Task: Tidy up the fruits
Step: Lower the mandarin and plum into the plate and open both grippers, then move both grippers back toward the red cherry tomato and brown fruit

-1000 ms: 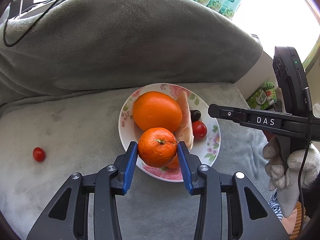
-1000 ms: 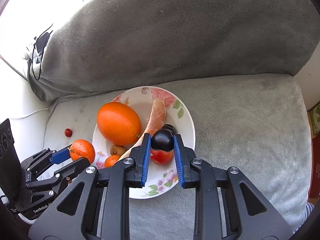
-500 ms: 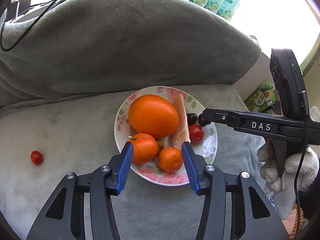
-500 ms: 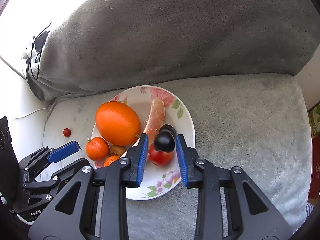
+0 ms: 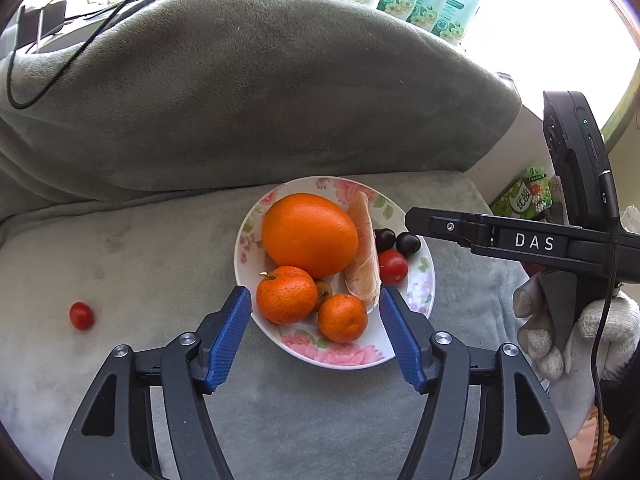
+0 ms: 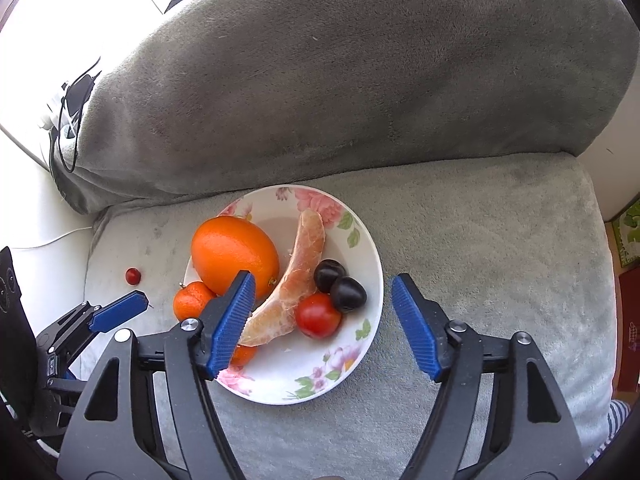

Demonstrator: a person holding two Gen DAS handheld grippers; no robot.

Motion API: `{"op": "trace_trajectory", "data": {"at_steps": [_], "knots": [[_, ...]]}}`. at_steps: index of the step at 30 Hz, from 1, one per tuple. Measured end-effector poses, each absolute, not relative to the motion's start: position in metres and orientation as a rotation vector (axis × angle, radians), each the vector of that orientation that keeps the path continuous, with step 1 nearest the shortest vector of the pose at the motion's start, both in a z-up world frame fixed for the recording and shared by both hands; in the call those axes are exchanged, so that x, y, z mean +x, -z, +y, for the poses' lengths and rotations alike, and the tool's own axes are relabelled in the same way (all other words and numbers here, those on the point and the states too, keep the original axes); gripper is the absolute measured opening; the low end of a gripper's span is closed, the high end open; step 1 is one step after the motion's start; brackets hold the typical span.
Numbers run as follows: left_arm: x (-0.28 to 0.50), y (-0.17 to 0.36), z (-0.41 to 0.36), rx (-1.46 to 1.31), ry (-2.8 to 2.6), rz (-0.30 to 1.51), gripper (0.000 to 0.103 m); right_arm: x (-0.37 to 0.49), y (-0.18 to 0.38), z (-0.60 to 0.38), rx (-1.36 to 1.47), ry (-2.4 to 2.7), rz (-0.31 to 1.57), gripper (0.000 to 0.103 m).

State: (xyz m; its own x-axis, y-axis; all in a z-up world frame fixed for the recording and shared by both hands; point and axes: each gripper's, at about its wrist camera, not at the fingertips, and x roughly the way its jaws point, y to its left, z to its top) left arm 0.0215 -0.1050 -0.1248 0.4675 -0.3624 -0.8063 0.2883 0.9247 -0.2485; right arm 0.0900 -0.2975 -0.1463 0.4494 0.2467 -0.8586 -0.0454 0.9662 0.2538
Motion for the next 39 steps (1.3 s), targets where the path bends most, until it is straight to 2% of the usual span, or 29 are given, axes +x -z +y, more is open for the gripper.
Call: {"op": "trace_trajectory", "data": {"at_steps": [17,39], "knots": [[0.013,0.119,-0.081,-0.113,0.352,0.995,0.069,0.091,0.135,-0.279,0.176,-0.193,1.076,0.078],[-0.009,0.124,0.000,-0.137,0.186,1.001,0.069,0.047,0.108,-0.200,0.015,-0.354,1.001,0.078]]}}
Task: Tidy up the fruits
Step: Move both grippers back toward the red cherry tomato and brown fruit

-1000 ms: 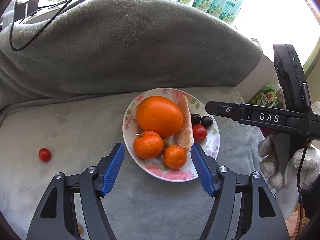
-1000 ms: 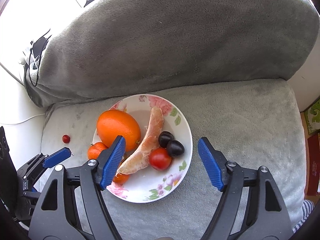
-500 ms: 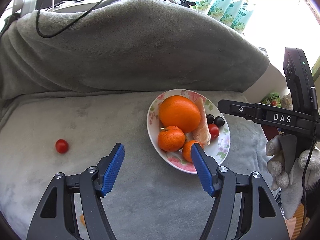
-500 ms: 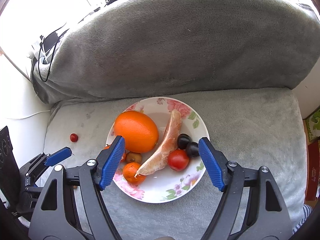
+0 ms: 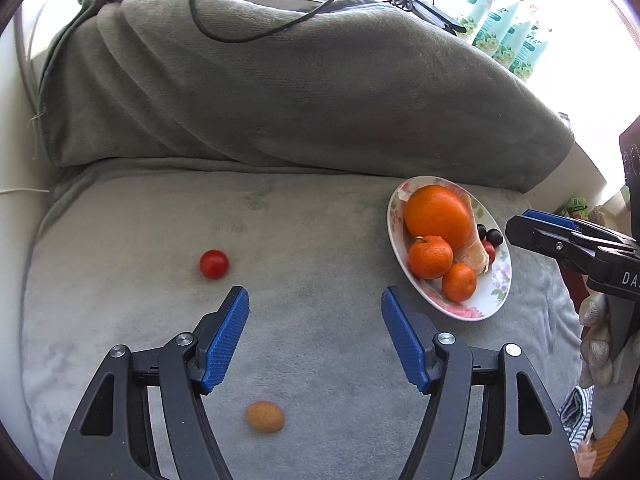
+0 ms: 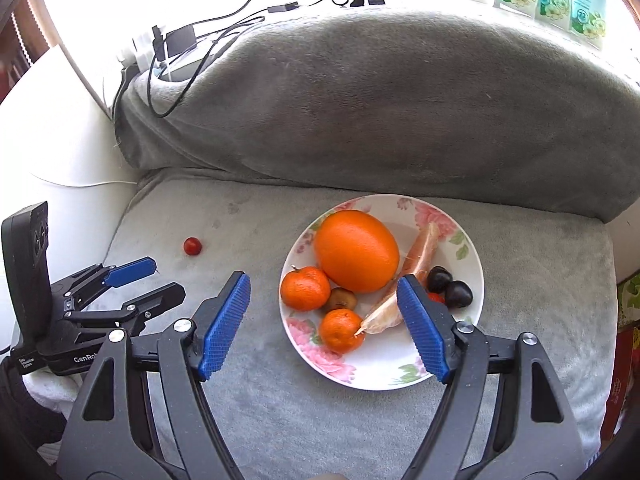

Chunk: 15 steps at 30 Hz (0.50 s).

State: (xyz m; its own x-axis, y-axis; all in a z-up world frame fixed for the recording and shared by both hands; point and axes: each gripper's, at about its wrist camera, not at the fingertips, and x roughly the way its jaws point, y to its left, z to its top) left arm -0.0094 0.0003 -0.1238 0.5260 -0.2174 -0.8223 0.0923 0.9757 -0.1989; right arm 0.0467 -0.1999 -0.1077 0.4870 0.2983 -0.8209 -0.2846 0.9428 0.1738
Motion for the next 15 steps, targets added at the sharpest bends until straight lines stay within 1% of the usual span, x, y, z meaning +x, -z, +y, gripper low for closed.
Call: {"op": "trace_trajectory", "data": {"at_steps": [15], "knots": [[-0.026,0.122,0.038,-0.165,0.130,0.983,0.069,0.019,0.106,-0.160,-0.026,-0.458,0.979,0.078]]}}
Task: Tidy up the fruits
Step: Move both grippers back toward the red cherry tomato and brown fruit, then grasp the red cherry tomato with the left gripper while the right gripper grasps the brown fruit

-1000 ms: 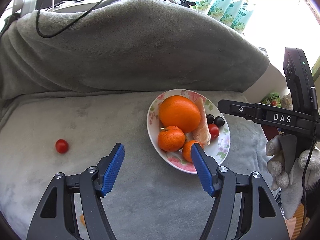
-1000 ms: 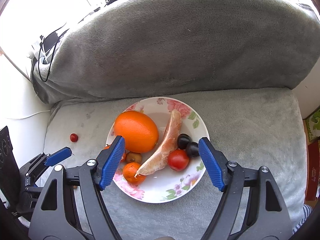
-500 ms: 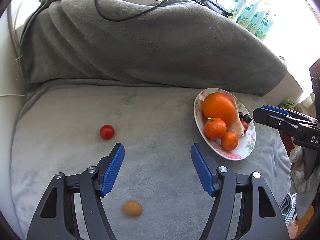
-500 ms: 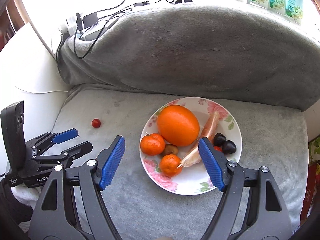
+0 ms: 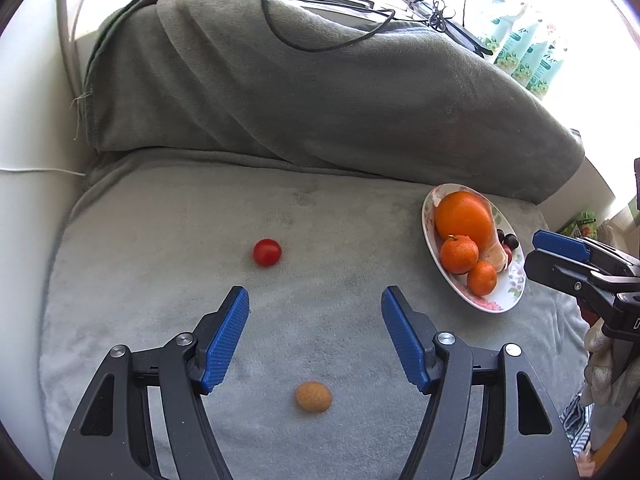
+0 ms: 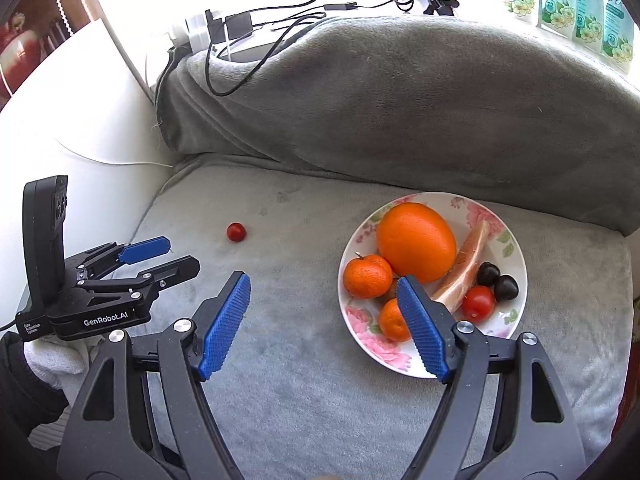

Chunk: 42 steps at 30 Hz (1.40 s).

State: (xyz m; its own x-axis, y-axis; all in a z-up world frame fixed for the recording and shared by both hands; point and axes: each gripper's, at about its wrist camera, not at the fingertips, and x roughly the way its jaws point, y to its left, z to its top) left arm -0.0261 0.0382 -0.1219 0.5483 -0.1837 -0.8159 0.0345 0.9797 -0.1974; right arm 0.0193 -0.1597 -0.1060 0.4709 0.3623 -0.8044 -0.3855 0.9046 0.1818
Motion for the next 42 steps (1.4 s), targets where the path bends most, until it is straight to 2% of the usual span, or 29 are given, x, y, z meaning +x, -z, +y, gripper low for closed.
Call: {"op": "trace_trajectory", "data": {"at_steps": [15,17,21,24,26,42], "knots": [[-0.031,0.140,0.089,-0.209,0.100,0.998,0.068,-0.010,0.138,-0.103,-0.091,-0.608,1.038,0.077],[-0.029,0.142,0.092,-0.206,0.107,0.999,0.066,-0.012,0.142,-0.096,-0.097,-0.625,1.046,0.072],[-0.023,0.146,0.093,-0.199,0.127,1.004,0.066,-0.016,0.153,-0.083,-0.115,-0.653,1.067,0.069],[-0.017,0.151,0.095,-0.199,0.137,1.010,0.066,-0.018,0.163,-0.073,-0.134,-0.676,1.086,0.062],[-0.013,0.155,0.095,-0.206,0.148,1.017,0.062,-0.018,0.171,-0.066,-0.141,-0.688,1.103,0.057],[0.022,0.179,0.086,-0.201,0.221,1.039,0.052,-0.017,0.202,-0.037,-0.182,-0.728,1.146,0.039]]}}
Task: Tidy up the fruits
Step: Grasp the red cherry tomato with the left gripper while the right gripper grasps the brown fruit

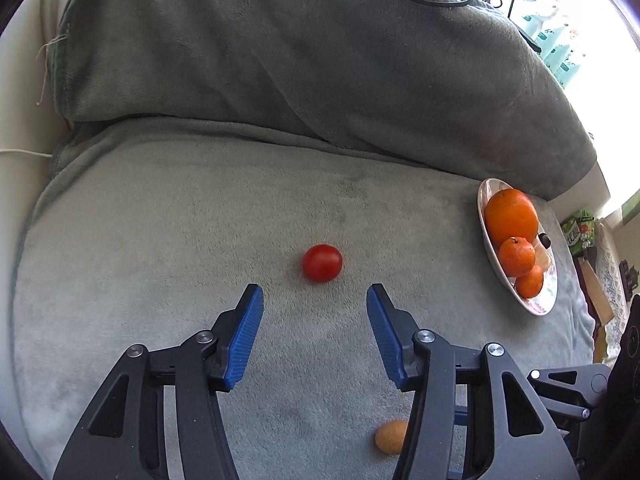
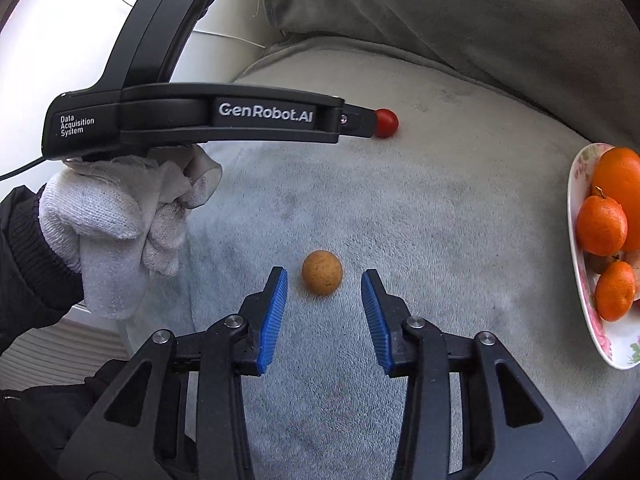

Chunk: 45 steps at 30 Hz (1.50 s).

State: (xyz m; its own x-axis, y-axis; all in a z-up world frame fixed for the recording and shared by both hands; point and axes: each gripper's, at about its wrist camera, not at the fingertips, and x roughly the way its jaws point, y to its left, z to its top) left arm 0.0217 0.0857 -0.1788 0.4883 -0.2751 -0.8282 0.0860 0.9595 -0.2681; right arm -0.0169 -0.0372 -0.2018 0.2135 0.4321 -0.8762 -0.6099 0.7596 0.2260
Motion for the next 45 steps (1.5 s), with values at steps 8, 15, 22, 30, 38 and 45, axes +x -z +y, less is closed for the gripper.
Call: {"op": "trace_trajectory", "data": {"at_steps": [8,15,22,30,38,45], "knots": [[0.030,0.186,0.083,-0.188,0.227,1.048,0.049,-0.011,0.209,-0.031,-0.187,-0.728,1.164,0.036],[0.040,0.191,0.080,-0.173,0.235,1.058,0.044,-0.002,0.215,-0.025,-0.186,-0.717,1.177,0.036],[0.046,0.198,0.081,-0.172,0.234,1.069,0.041,0.006,0.219,-0.022,-0.192,-0.715,1.186,0.035],[0.050,0.201,0.084,-0.160,0.229,1.067,0.032,0.007,0.223,-0.011,-0.194,-0.723,1.194,0.032],[0.049,0.198,0.085,-0.141,0.227,1.056,0.023,0.001,0.220,-0.008,-0.203,-0.736,1.192,0.026],[0.045,0.192,0.082,-0.138,0.227,1.042,0.023,0.001,0.212,-0.016,-0.186,-0.730,1.168,0.026]]}}
